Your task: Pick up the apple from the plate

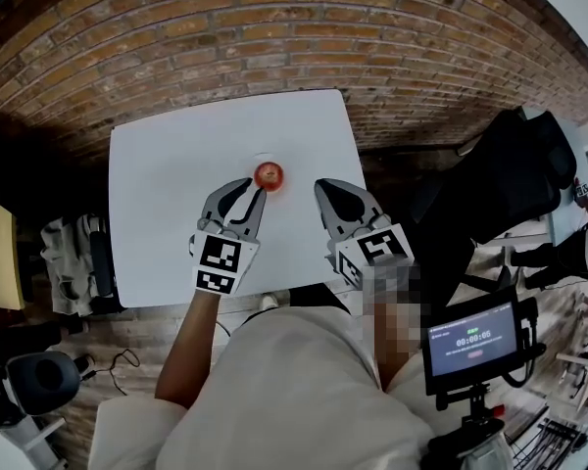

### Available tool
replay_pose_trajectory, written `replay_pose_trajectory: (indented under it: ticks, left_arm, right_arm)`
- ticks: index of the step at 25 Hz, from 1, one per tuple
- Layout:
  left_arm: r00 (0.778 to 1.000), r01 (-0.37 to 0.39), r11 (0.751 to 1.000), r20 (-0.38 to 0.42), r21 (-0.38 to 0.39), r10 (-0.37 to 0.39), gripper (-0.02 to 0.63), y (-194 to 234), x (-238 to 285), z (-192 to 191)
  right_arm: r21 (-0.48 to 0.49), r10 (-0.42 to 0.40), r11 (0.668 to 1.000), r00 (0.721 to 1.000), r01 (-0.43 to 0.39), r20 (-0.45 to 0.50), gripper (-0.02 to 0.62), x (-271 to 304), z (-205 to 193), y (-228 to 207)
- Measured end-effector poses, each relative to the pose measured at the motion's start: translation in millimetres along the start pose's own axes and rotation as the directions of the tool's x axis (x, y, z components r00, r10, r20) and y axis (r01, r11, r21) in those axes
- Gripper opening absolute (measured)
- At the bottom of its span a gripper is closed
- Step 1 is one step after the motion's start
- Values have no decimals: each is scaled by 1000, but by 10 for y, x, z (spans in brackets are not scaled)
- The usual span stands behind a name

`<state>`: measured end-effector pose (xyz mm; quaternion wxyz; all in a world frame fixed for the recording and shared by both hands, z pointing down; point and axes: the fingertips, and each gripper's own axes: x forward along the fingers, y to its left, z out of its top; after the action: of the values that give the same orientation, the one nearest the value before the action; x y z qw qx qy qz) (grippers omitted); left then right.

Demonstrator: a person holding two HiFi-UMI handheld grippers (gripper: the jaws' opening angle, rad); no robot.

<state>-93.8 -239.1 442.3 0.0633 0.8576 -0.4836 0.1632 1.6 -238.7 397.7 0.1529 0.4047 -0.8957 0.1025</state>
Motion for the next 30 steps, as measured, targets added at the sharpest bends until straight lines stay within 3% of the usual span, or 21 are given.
replay_pose_trajectory:
  ticks: [14,19,30]
  left_arm:
    - [994,41,999,-102,-9,-41,121,4,122,-356]
    - [985,61,997,-161,-40,-66,147,89,509,-605]
    - [962,94,991,-249,-96,-116,192,101,693,-948]
  right_arm:
    - [-3,10,1000,999,-10,-46,3,48,-128,53]
    - [16,20,1000,997,-18,-80,3,288,-242,-182]
    - [45,40,998,992,-34,-123,3,466,-407,-234]
